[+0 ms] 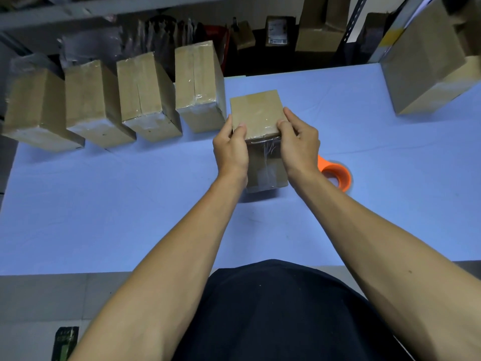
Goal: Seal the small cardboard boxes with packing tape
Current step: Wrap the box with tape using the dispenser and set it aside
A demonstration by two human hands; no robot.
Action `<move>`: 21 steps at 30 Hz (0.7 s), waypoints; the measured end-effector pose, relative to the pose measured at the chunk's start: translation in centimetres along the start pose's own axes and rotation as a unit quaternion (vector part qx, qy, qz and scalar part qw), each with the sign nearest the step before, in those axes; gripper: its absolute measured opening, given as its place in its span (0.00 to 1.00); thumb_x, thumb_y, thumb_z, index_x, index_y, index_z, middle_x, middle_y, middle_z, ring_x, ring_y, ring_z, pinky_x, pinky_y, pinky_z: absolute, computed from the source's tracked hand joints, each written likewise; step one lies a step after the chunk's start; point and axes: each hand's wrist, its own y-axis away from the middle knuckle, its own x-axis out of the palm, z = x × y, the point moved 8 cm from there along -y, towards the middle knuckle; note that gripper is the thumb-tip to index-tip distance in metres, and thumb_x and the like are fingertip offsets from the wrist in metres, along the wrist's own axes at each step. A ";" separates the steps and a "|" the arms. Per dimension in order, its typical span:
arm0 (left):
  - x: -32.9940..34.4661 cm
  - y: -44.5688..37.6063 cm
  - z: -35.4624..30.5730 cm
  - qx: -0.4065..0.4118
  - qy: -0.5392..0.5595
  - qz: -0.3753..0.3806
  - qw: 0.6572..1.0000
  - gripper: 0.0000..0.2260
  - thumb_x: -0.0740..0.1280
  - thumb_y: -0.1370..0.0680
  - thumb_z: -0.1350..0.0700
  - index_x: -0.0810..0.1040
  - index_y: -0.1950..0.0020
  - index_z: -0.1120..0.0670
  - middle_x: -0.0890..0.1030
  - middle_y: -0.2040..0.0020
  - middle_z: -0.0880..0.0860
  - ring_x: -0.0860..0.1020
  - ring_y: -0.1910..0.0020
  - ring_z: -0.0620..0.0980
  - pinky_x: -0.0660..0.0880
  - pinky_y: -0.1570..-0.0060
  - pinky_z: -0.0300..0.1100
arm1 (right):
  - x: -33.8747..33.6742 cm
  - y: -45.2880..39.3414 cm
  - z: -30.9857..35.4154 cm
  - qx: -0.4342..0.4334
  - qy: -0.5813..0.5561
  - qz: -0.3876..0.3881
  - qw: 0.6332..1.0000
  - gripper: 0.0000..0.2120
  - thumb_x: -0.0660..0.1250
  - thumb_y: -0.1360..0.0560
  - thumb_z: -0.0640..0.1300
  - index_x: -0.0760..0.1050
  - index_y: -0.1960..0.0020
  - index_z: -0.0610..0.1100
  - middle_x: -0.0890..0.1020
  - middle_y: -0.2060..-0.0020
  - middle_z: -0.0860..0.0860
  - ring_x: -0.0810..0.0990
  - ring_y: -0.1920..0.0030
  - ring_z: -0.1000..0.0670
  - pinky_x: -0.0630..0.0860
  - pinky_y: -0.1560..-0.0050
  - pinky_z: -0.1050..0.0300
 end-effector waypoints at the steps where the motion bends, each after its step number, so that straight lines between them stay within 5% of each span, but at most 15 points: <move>1: 0.1 0.3 -0.2 -0.001 0.016 0.005 1.000 0.26 0.66 0.28 0.55 0.75 0.29 0.56 0.80 0.34 0.51 0.77 0.34 0.47 0.71 0.30 0.49 | 0.1 0.1 -0.1 0.005 -0.009 0.004 1.000 0.19 0.64 0.22 0.46 0.77 0.32 0.50 0.80 0.36 0.58 0.77 0.36 0.57 0.71 0.32 0.58; 4: 0.2 1.0 -0.5 0.001 0.005 0.007 1.000 0.21 0.63 0.20 0.53 0.74 0.28 0.56 0.79 0.33 0.49 0.76 0.34 0.46 0.69 0.29 0.44 | 0.5 -0.1 -0.1 0.013 -0.030 0.033 0.999 0.20 0.63 0.21 0.47 0.74 0.29 0.49 0.77 0.32 0.56 0.74 0.33 0.57 0.69 0.29 0.55; 7: 0.0 0.7 -0.7 -0.006 -0.096 0.015 0.995 0.33 0.54 0.25 0.30 0.75 0.29 0.47 0.78 0.32 0.45 0.74 0.32 0.46 0.68 0.29 0.48 | 1.3 0.3 -0.1 -0.004 -0.009 0.145 0.989 0.28 0.61 0.21 0.53 0.63 0.22 0.51 0.70 0.26 0.57 0.68 0.28 0.58 0.63 0.25 0.54; 9: -0.4 0.4 -1.1 -0.014 -0.142 0.041 0.989 0.37 0.51 0.29 0.23 0.77 0.32 0.43 0.80 0.36 0.43 0.76 0.34 0.46 0.70 0.31 0.48 | 1.5 0.6 -0.3 -0.014 0.020 0.217 0.976 0.34 0.65 0.21 0.47 0.54 0.19 0.53 0.69 0.27 0.59 0.69 0.29 0.60 0.66 0.28 0.59; 13: -0.1 0.6 -1.3 -0.016 -0.143 0.146 0.979 0.17 0.63 0.19 0.41 0.81 0.39 0.50 0.85 0.46 0.43 0.82 0.49 0.37 0.77 0.52 0.35 | 0.4 0.4 -1.2 0.011 0.014 0.215 0.976 0.32 0.67 0.21 0.43 0.59 0.21 0.53 0.77 0.33 0.55 0.76 0.35 0.57 0.74 0.36 0.59; 16: -0.3 1.2 1.8 -0.034 -0.170 0.159 0.972 0.19 0.72 0.26 0.49 0.77 0.37 0.51 0.84 0.44 0.48 0.83 0.49 0.44 0.81 0.47 0.46 | 0.5 0.6 -3.3 0.021 0.059 0.199 0.978 0.15 0.67 0.21 0.50 0.75 0.34 0.55 0.85 0.46 0.54 0.83 0.45 0.54 0.80 0.42 0.52; 21: -1.4 2.2 6.6 -0.061 -0.189 0.127 0.972 0.20 0.67 0.28 0.41 0.72 0.38 0.46 0.82 0.44 0.45 0.82 0.45 0.50 0.78 0.41 0.56 | 1.0 2.0 -6.6 0.069 0.105 0.181 0.975 0.16 0.65 0.22 0.59 0.76 0.36 0.56 0.85 0.50 0.54 0.84 0.50 0.53 0.81 0.46 0.54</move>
